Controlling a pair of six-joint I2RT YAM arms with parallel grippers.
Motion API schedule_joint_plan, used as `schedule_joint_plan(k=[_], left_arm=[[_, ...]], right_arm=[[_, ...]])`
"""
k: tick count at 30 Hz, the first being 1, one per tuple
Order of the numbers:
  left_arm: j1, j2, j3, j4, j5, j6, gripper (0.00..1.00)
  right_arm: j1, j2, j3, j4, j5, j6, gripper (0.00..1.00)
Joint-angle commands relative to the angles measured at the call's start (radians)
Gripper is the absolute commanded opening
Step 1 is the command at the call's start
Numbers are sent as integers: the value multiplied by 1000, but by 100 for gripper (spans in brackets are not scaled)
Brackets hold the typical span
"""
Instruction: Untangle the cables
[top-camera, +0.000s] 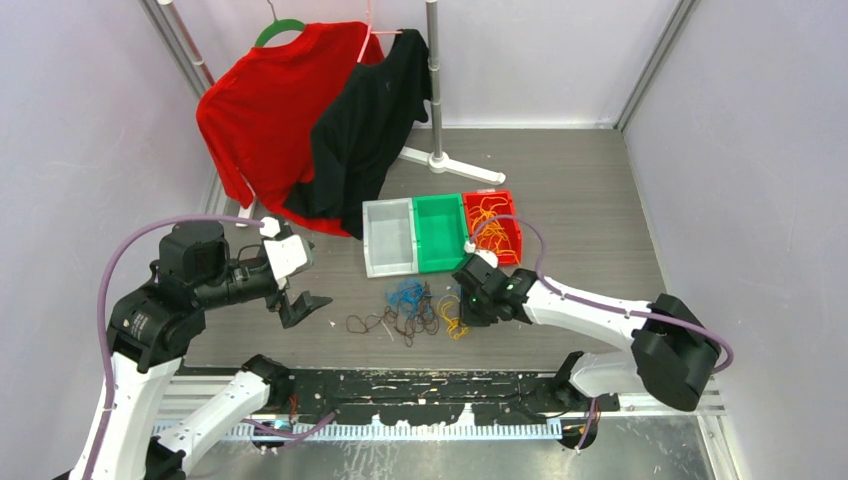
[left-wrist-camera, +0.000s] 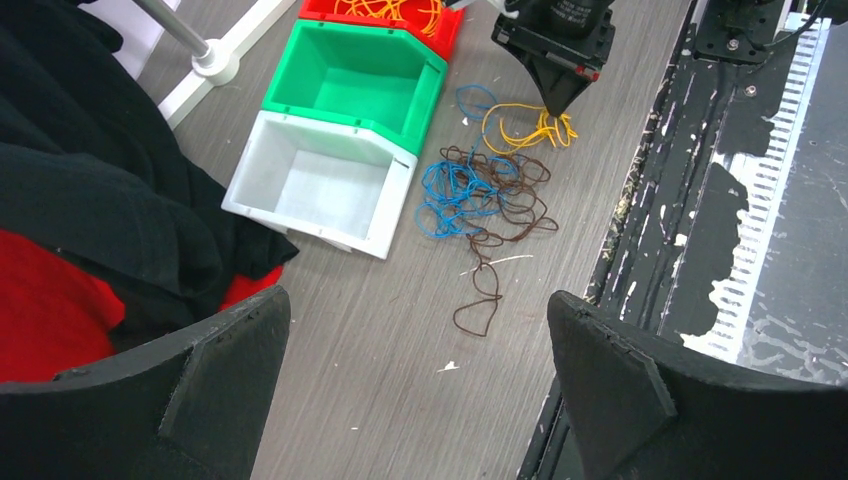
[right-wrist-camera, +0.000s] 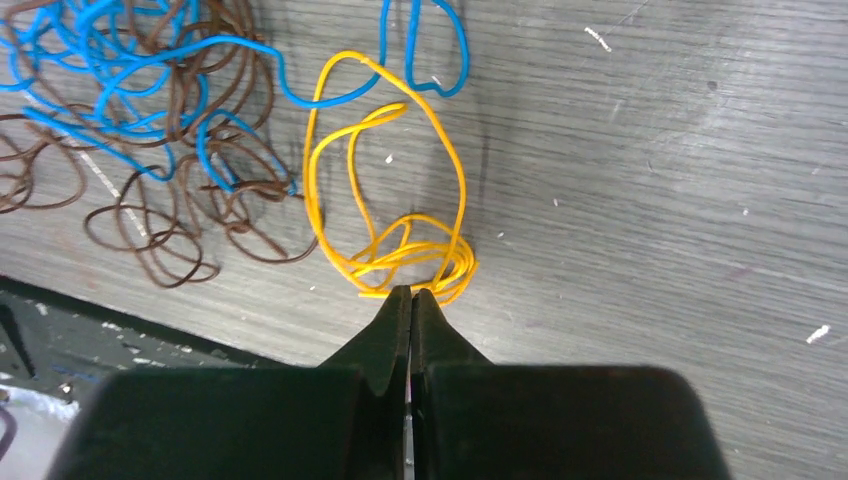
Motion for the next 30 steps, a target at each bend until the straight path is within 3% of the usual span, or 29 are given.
schedule_joint_plan(k=[1, 10, 11, 13, 14, 16, 22, 30], left_arm=[[-2, -9, 8, 11, 21, 16, 99], [-1, -2, -6, 9, 37, 21, 99], [-3, -1, -5, 9, 38, 22, 99], [-2, 2, -4, 8, 39, 22, 99], [-2, 4, -6, 8, 41, 21, 99], [-2, 5, -10, 7, 45, 18, 99], [-2, 3, -10, 1, 41, 22, 99], [-2, 4, -22, 4, 40, 27, 99]], right_arm=[[5, -94, 110, -80, 31, -27, 1], [5, -164, 204, -268, 12, -45, 1], [5, -158, 213, -288, 21, -53, 6], [5, -135, 211, -307, 36, -62, 46], [5, -126, 195, -293, 27, -62, 59], [5, -102, 158, -244, 2, -44, 66], [5, -20, 95, -85, -1, 107, 64], [9, 43, 11, 93, 55, 287, 48]])
